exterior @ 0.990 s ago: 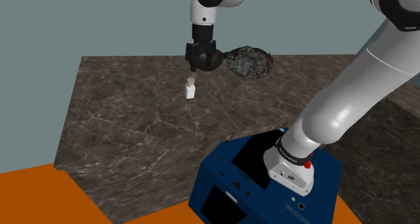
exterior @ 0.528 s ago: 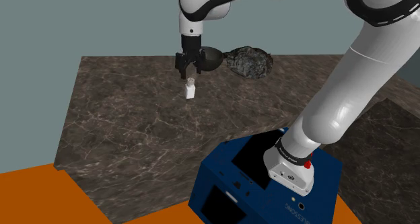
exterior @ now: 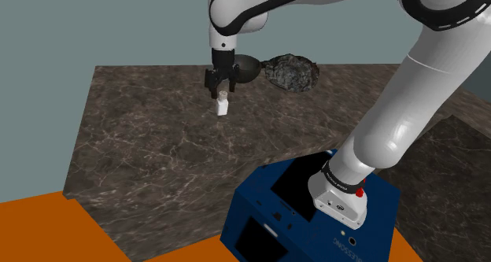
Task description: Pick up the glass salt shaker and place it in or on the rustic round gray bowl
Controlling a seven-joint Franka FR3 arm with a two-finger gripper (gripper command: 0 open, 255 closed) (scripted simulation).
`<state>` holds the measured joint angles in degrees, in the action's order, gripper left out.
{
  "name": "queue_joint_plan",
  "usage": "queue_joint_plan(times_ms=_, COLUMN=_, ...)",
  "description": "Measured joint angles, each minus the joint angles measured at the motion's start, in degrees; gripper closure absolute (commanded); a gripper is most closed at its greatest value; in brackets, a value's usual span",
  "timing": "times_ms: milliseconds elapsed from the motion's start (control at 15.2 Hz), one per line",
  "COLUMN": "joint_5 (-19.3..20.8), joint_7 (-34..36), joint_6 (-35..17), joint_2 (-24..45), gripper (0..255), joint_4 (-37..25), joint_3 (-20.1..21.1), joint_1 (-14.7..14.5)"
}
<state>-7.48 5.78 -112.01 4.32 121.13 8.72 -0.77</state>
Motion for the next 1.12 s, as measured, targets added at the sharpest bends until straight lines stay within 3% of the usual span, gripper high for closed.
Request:
queue_joint_plan(times_ms=132, joint_5=0.0, joint_7=0.0, joint_6=0.0, joint_2=0.0, gripper=0, joint_4=0.0, joint_3=0.0, joint_1=0.0)
queue_joint_plan(times_ms=198, joint_5=0.0, joint_7=0.0, joint_6=-0.1, joint_2=0.0, gripper=255, joint_4=0.0, joint_3=0.0, joint_1=0.0)
queue_joint_plan(times_ms=858, joint_5=0.0, joint_7=0.0, joint_6=-0.1, joint_2=0.0, gripper=255, joint_4=0.0, joint_3=0.0, joint_1=0.0)
queue_joint_plan(times_ms=1122, joint_5=-0.1, joint_7=0.1, joint_6=2.2, joint_2=-1.2, gripper=255, joint_4=-1.0, joint_3=0.0, joint_1=0.1)
